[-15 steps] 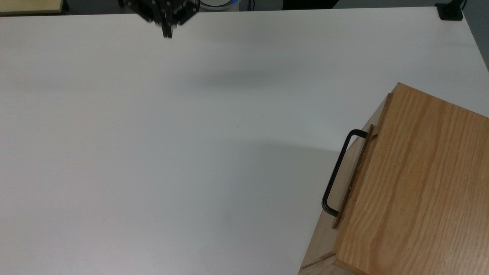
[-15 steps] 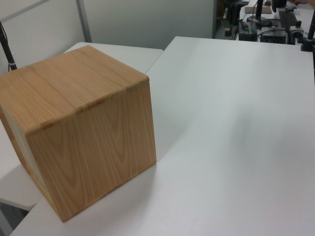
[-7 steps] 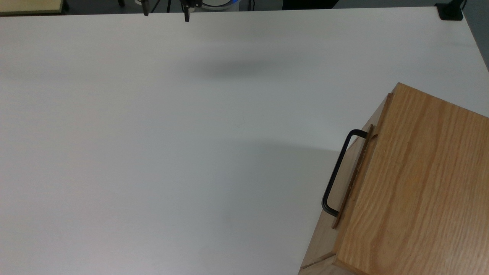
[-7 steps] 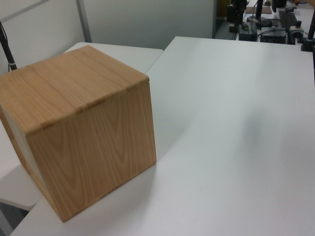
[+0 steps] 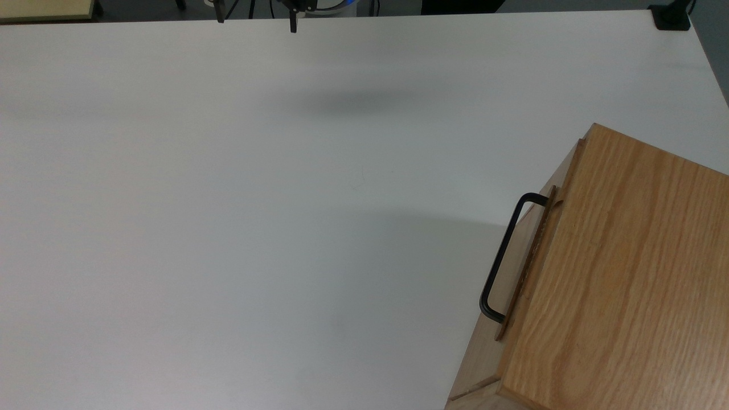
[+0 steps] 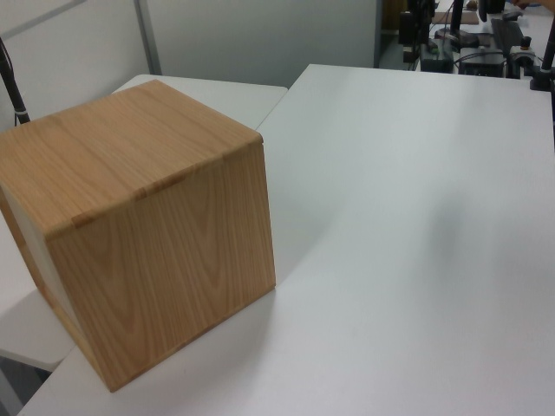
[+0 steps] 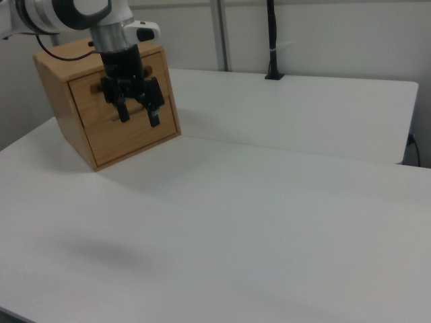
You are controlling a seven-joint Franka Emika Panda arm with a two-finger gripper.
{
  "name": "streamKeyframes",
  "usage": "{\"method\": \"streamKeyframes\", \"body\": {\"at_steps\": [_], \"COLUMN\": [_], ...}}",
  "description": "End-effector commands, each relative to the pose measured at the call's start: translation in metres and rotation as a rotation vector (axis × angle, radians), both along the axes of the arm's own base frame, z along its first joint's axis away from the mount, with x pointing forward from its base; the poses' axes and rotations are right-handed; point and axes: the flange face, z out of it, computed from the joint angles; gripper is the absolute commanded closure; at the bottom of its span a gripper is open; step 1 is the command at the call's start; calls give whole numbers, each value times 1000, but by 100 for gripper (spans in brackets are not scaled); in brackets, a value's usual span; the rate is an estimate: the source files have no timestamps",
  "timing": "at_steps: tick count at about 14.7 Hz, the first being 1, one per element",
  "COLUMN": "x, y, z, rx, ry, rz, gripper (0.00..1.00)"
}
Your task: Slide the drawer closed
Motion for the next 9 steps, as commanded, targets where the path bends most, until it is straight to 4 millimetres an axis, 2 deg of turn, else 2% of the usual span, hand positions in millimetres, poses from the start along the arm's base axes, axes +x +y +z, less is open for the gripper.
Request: {"method": "streamKeyframes", "body": {"at_steps": [1, 9], "x": [-10, -11], "y": [-2, -11], "z": [5, 5], "rx": [75, 73], "ry": [-15, -16], "rz": [-22, -33], "gripper": [0, 0]}}
